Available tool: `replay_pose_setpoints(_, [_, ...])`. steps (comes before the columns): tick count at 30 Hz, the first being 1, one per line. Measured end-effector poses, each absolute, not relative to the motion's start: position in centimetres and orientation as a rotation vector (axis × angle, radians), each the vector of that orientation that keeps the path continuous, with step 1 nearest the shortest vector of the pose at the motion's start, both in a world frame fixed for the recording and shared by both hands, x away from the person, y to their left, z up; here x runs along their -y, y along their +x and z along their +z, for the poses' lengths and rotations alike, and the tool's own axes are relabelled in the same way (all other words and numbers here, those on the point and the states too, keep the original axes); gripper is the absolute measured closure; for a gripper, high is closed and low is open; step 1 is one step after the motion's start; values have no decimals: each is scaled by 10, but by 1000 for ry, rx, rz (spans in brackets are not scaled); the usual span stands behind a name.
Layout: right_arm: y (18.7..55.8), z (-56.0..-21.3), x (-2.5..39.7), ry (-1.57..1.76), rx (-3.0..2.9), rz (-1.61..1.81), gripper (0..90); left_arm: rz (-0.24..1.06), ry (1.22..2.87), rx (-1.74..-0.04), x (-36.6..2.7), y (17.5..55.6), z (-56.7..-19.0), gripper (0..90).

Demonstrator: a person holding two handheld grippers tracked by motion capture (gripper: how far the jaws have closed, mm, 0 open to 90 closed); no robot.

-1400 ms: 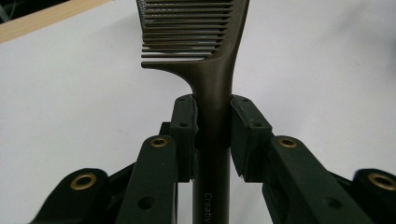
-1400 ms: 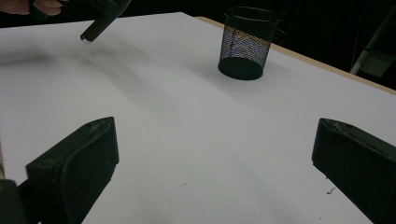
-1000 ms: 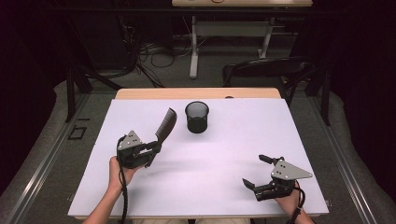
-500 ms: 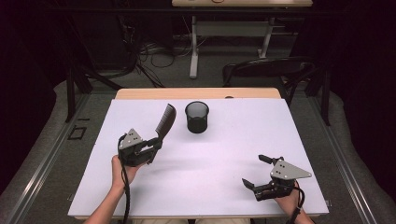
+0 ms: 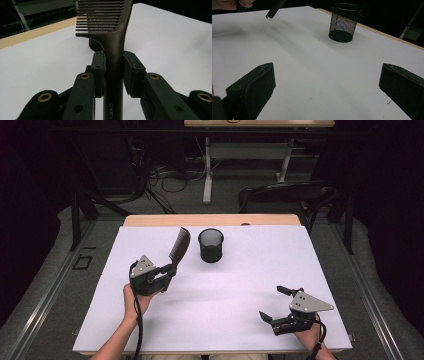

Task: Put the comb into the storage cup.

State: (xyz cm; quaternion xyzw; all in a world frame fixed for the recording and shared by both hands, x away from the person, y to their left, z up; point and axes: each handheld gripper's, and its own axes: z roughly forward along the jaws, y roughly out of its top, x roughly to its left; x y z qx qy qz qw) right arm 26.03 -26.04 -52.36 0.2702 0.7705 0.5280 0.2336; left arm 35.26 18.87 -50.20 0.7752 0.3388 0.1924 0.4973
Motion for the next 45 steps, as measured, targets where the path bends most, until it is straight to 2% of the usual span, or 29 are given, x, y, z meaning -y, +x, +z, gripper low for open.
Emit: replay_pose_setpoints(45, [261, -524, 261, 743, -2118, 1450, 3, 467, 1804, -827, -168, 389, -485, 726])
